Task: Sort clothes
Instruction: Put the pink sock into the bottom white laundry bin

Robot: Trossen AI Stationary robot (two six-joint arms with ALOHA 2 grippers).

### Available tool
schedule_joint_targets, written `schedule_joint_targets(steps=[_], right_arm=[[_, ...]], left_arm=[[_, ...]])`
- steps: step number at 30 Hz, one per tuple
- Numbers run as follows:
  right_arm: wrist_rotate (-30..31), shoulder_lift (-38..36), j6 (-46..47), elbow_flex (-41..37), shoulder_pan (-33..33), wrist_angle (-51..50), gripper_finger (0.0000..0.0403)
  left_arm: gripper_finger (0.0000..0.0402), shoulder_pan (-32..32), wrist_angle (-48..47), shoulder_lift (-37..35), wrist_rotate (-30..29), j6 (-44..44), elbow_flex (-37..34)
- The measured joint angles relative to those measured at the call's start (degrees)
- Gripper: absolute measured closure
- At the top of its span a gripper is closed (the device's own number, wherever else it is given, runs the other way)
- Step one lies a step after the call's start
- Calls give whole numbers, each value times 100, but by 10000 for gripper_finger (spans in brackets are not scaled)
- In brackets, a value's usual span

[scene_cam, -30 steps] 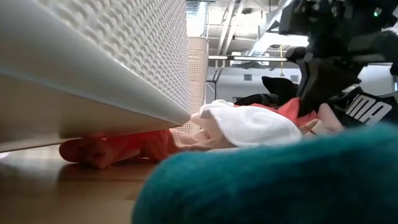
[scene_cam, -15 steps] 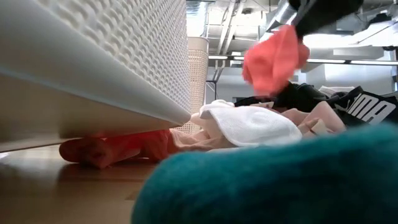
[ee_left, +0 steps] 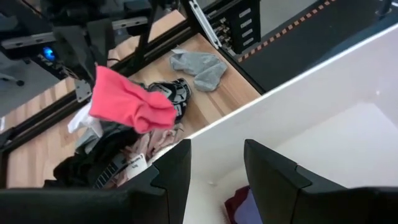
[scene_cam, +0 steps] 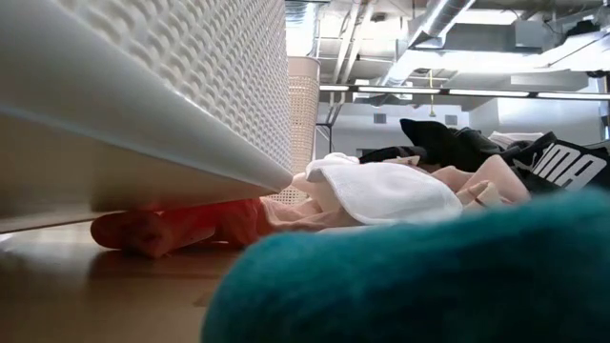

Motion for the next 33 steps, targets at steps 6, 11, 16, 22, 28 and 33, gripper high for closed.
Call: schedule_joint_targets(steps=[6, 11, 16, 22, 28, 33], right_arm=[[-4, -23, -540, 0, -1, 472, 403], [-8, -23, -929, 0, -1, 835, 403], [-11, -23, -1426, 0, 38, 1279, 403], [-81, -23, -1915, 0, 47, 1662, 403], [-90, -23, -2489, -2, 15, 2128, 403], [-95, -23, -2849, -2, -106, 2383, 403]], left_arm=[[259, 150, 215, 0, 2, 156, 0], [259, 301, 483, 0, 2, 353, 0], [249, 479, 723, -2, 2, 553, 0], [185, 734, 1039, -2, 4, 579, 0], [127, 1039, 1525, -2, 341, 301, 0], [121, 1254, 1811, -2, 801, 87, 0]])
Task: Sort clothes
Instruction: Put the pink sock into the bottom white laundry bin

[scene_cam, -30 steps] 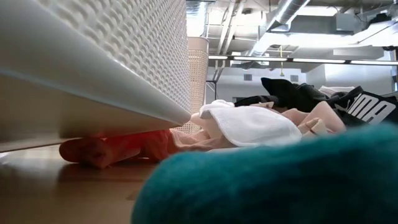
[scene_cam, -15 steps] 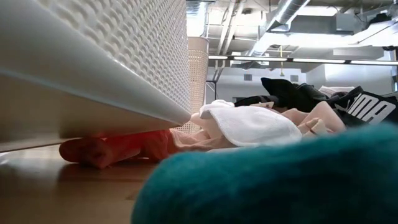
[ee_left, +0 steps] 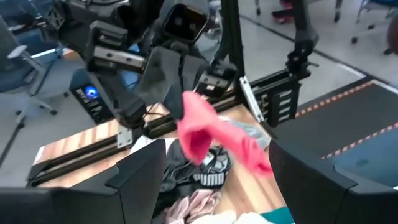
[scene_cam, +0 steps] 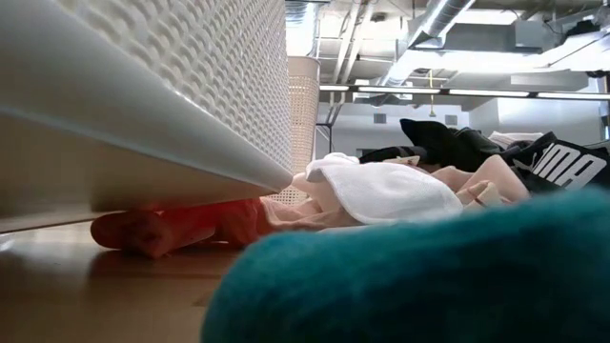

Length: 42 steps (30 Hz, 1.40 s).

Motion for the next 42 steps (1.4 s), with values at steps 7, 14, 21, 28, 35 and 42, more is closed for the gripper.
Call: schedule_joint_targets(steps=[7, 14, 21, 28, 35, 42], right_arm=[[1, 1, -105, 0, -263, 75, 403], [-74, 4, -138, 0, -242, 108, 403], [-88, 4, -141, 0, -123, 87, 403], [-91, 4, -157, 0, -131, 87, 403], [-96, 4, -94, 0, -100, 45, 403], [-104, 4, 190, 0, -94, -202, 398]], left_arm=[[122, 215, 435, 324, 297, -143, 10], [122, 275, 623, 766, -392, -61, 2], [123, 288, 756, 828, -614, 213, 4], [145, 308, 737, 980, -653, 395, 2], [239, 326, 787, 1032, -655, 652, 4], [382, 202, 779, 1010, -653, 1120, 4]])
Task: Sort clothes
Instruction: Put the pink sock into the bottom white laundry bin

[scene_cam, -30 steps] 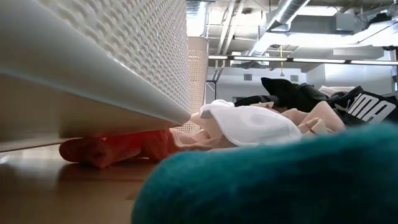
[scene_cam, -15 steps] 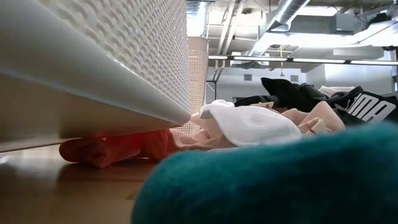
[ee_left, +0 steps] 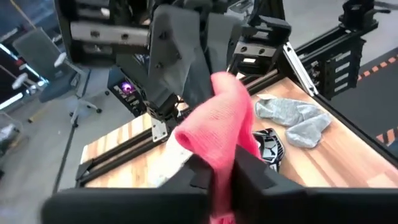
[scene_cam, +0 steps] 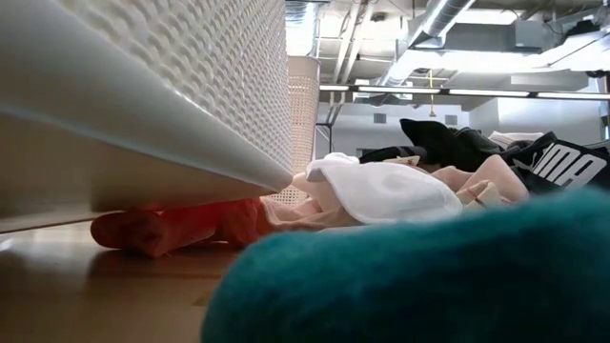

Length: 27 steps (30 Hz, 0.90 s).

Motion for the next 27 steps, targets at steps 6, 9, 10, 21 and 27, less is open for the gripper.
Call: schedule_joint_targets(steps=[6, 9, 10, 21, 27], right_arm=[[-2, 0, 398, 0, -46, -207, 366], [21, 0, 456, 0, -44, -286, 346], [22, 0, 490, 0, -42, -340, 340], [37, 2, 1259, 0, -31, -1100, 250], [39, 2, 1557, -2, -31, -1321, 210]], left_arm=[[394, -141, -332, -6, -173, 214, 230], [397, -215, -716, -11, -482, 289, 436], [397, -248, -888, -11, -547, 283, 510], [399, -854, -3001, -11, -1572, -247, 1434], [400, -1229, -3930, -20, -1756, -819, 1659]])
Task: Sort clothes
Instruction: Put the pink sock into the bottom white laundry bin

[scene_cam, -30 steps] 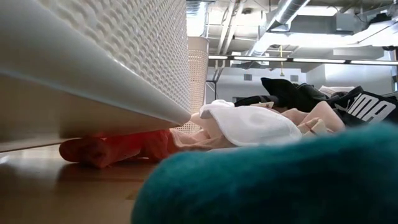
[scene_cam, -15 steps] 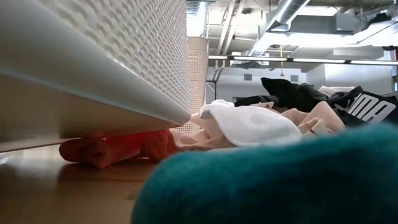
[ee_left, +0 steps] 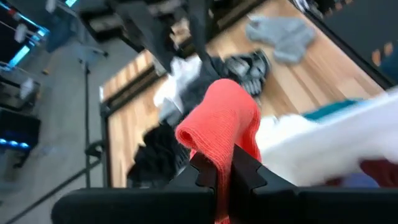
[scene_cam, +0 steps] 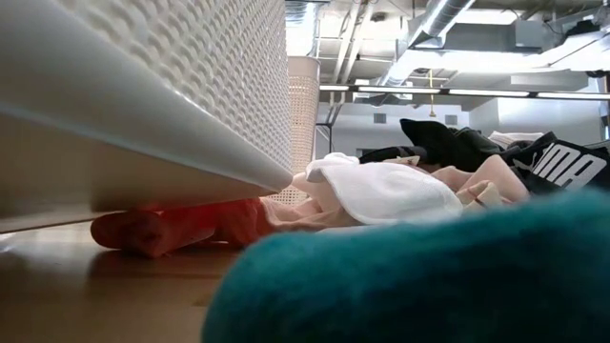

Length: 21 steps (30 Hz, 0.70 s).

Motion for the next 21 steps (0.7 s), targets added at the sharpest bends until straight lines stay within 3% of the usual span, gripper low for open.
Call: schedule_joint_targets(steps=[12, 21], right_arm=[[-2, 0, 521, 0, 23, -491, 209], [-4, 0, 636, 0, 177, -556, 209]], left_arm=[[397, -708, -1714, 0, 4, -1652, 4], [394, -1105, -1816, 4, 458, -2275, -369]])
